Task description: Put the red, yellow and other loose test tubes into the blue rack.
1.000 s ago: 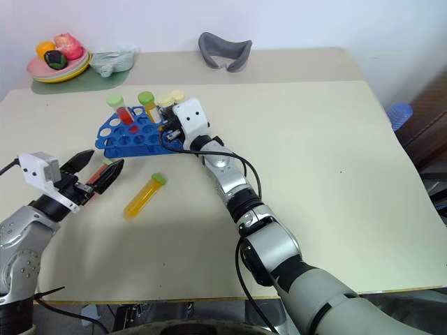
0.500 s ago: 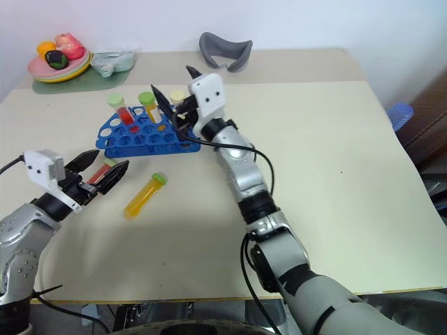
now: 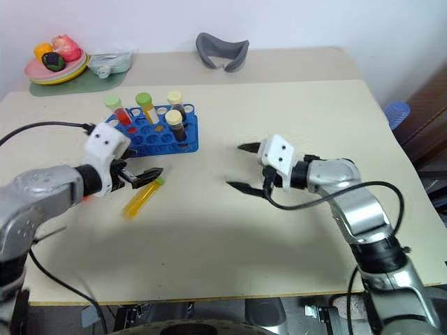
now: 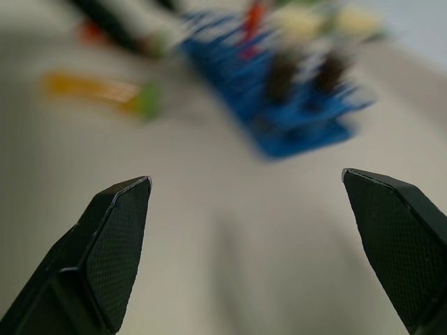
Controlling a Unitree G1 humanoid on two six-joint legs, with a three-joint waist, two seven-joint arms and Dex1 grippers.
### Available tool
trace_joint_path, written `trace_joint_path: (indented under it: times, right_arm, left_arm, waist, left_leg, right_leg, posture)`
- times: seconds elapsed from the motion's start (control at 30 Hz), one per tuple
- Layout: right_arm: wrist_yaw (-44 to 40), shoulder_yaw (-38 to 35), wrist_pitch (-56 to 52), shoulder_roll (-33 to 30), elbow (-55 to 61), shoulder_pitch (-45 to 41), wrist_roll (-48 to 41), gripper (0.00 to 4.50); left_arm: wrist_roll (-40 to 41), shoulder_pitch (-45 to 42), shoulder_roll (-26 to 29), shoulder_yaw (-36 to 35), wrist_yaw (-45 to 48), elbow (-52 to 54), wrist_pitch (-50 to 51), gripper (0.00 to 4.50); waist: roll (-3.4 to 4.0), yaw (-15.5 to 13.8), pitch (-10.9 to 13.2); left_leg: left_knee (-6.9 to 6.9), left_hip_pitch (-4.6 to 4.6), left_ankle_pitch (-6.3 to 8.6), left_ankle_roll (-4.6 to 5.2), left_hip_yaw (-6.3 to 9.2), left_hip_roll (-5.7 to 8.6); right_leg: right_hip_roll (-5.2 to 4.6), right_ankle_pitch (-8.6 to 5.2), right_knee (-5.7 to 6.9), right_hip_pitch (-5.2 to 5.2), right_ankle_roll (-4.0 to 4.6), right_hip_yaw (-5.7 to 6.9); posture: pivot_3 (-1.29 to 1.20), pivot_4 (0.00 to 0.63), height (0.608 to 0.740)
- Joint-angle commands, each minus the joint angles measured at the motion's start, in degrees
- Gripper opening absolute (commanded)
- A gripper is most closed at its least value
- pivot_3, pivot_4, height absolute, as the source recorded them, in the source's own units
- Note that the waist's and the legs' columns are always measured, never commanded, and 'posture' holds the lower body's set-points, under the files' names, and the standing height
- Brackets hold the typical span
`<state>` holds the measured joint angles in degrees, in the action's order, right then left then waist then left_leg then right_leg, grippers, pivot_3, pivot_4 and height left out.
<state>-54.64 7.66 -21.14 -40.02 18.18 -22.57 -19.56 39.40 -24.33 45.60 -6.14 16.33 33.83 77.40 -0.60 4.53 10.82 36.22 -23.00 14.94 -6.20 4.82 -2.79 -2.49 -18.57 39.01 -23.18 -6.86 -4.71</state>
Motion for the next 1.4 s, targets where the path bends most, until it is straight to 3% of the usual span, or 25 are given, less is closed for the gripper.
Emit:
trace_joint_path:
  times: [0.03, 0.27, 0.57, 0.8, 1.4]
  right_arm:
    - [-2.65, -1.80, -1.17, -2.33, 4.32, 0.34, -2.29, 4.46]
    - [-7.77, -2.88, -6.42, -7.83, 10.88, 2.57, -7.49, 4.46]
    - [-7.52, -2.75, -6.83, -8.18, 13.40, 4.92, -7.95, 4.46]
    - [-6.64, -2.72, -6.91, -7.84, 14.29, 5.81, -8.29, 4.46]
    - [-6.07, -1.83, -6.05, -7.52, 14.47, 7.03, -7.85, 4.46]
  left_arm:
    - [4.63, -7.58, 2.81, 4.86, -3.46, -5.11, 14.56, 4.50]
    - [17.36, -12.02, 6.43, 13.36, -11.01, -10.75, 15.10, 4.50]
    - [25.70, -17.10, 2.83, 19.50, -22.79, -16.59, 15.10, 4.50]
    - [32.20, -18.28, 2.55, 20.97, -29.82, -19.58, 15.10, 4.50]
    - [43.89, -17.83, 7.99, 22.62, -39.77, -22.26, 15.10, 4.50]
  waist:
    - [-0.02, -0.01, 0.01]
    - [-0.08, -0.91, 0.04]
    - [-0.12, -1.41, 0.06]
    - [-0.12, -1.65, 0.05]
    - [-0.12, -1.95, 0.04]
  left_leg:
    - [0.01, 0.04, 0.00, 0.00, 0.01, 0.00]
    - [0.00, -0.08, 0.00, 0.00, 0.01, 0.04]
    - [0.05, -0.10, 0.00, 0.00, 0.02, 0.06]
    - [0.07, -0.09, -0.01, -0.01, 0.02, 0.06]
    - [0.10, -0.08, -0.05, -0.10, 0.02, 0.06]
  right_leg:
    - [0.00, 0.00, 0.02, 0.03, 0.00, 0.01]
    - [-0.12, -0.02, -0.12, 0.04, -0.02, 0.04]
    - [-0.12, -0.02, -0.13, 0.05, -0.02, 0.05]
    - [-0.13, -0.02, -0.13, 0.05, -0.02, 0.04]
    - [-0.12, -0.02, -0.10, 0.05, -0.02, 0.04]
  posture:
    - [0.00, 0.150, 0.740]
    - [0.00, 0.150, 0.740]
    - [0.00, 0.150, 0.740]
    - [0.00, 0.150, 0.740]
    - [0.00, 0.150, 0.740]
